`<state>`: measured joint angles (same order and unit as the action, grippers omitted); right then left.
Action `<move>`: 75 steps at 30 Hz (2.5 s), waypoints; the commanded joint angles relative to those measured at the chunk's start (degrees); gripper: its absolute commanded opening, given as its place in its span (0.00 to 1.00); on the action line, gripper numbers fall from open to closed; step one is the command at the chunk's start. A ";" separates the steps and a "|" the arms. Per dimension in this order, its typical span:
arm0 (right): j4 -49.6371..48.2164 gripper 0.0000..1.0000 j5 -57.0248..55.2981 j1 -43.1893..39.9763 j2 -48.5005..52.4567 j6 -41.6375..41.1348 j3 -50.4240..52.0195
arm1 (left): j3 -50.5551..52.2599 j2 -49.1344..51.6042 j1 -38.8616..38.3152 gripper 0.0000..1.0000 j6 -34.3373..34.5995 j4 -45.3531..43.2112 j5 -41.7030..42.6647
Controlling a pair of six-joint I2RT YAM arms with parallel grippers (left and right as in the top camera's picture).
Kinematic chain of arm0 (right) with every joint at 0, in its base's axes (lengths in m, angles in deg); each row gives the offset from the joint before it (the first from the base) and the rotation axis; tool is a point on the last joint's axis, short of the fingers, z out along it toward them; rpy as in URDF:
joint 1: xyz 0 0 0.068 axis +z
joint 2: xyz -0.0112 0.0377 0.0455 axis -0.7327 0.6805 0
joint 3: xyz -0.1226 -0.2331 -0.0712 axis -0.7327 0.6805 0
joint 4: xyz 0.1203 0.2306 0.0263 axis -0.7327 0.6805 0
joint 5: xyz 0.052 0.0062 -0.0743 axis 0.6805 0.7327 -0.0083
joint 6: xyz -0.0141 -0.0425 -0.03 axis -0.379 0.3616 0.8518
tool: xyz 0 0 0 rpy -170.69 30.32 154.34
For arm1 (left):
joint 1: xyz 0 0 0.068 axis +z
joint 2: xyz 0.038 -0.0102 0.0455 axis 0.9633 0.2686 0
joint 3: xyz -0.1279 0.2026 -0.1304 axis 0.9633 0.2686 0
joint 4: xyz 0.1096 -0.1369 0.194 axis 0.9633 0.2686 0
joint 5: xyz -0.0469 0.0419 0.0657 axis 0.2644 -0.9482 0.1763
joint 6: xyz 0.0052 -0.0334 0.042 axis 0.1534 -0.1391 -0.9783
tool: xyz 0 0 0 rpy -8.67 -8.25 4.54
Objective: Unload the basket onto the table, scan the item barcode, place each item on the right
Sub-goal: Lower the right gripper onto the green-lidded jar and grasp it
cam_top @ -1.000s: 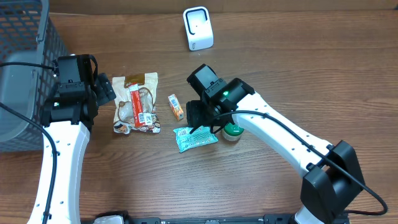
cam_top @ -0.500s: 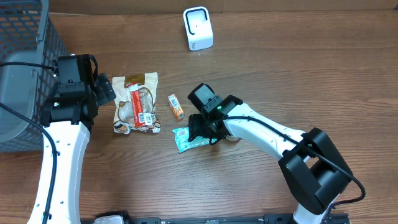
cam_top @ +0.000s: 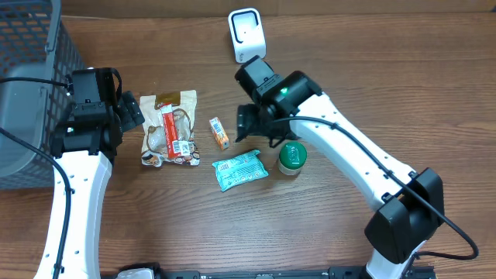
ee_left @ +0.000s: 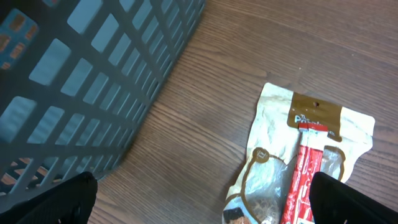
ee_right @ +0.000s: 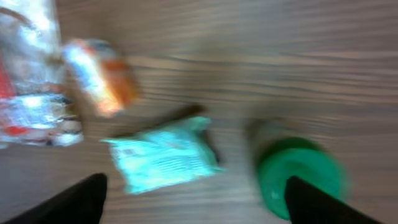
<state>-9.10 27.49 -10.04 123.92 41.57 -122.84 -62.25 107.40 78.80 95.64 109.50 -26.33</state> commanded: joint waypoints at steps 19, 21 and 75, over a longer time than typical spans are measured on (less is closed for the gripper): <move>-6.47 1.00 -4.90 -3.45 -0.57 2.47 17.53 | -0.70 0.17 -0.24 1.00 -0.07 0.00 -0.96; -9.33 1.00 -4.90 -3.48 -0.57 2.47 20.15 | -0.70 0.17 -0.24 1.00 -0.07 0.00 -0.96; -27.19 0.65 -6.34 -3.85 3.04 2.21 25.22 | -0.70 0.17 -0.28 1.00 -0.07 0.00 -0.96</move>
<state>-35.22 23.47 -13.60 126.19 44.13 -98.03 -62.25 107.40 78.78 95.64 109.52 -26.33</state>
